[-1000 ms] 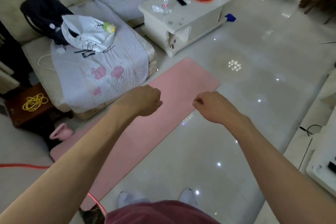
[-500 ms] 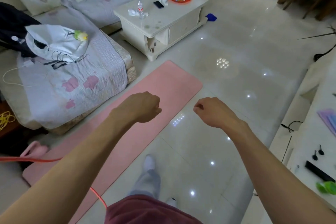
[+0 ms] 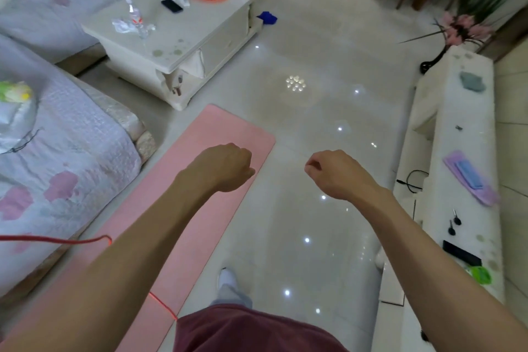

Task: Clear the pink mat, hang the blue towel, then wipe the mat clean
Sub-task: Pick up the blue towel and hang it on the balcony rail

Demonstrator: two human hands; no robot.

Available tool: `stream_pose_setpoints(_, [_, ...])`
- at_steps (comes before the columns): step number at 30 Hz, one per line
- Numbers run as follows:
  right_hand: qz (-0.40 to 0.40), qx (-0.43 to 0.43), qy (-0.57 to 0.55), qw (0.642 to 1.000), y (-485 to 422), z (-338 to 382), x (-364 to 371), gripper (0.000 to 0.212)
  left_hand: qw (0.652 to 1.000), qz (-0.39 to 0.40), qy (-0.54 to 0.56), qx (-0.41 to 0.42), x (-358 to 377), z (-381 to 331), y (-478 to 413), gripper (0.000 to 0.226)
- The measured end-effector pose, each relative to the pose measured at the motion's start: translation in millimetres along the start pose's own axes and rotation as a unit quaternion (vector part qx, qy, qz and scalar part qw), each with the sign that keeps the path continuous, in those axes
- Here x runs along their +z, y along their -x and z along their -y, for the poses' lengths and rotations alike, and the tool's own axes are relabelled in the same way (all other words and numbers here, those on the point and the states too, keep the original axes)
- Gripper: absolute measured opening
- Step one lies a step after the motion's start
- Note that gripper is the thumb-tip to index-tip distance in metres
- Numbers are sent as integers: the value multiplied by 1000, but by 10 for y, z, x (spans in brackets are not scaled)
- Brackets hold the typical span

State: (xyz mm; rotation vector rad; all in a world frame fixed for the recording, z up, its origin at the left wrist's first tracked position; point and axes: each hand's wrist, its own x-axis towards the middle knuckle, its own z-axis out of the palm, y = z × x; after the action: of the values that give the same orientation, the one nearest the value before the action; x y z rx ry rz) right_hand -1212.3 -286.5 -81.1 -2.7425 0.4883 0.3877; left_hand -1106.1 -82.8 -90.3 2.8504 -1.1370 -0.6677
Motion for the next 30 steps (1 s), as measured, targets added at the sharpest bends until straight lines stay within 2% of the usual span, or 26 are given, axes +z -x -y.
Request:
stream_pose_setpoints(6, [-4, 43, -6, 999, -446, -290, -194, 26, 999, 1, -11, 39, -296, 45, -649, 36])
stream_pose_setpoints(10, [-5, 42, -3, 999, -820, -449, -372, 26, 999, -19, -17, 33, -515, 40, -1013, 35])
stream_pose_setpoints(17, [-1, -42, 1, 999, -1757, -607, -694, 26, 998, -53, -37, -16, -794, -88, -1647, 32])
stream_pose_setpoints(23, [27, -133, 19, 991, -2497, -991, -1075, 27, 996, -17, -43, -77, -1154, -434, -2242, 34])
stream_pose_setpoints(30, [44, -169, 41, 984, -3201, -1493, -1562, 26, 990, -44, -28, -128, -1525, -673, -2842, 32])
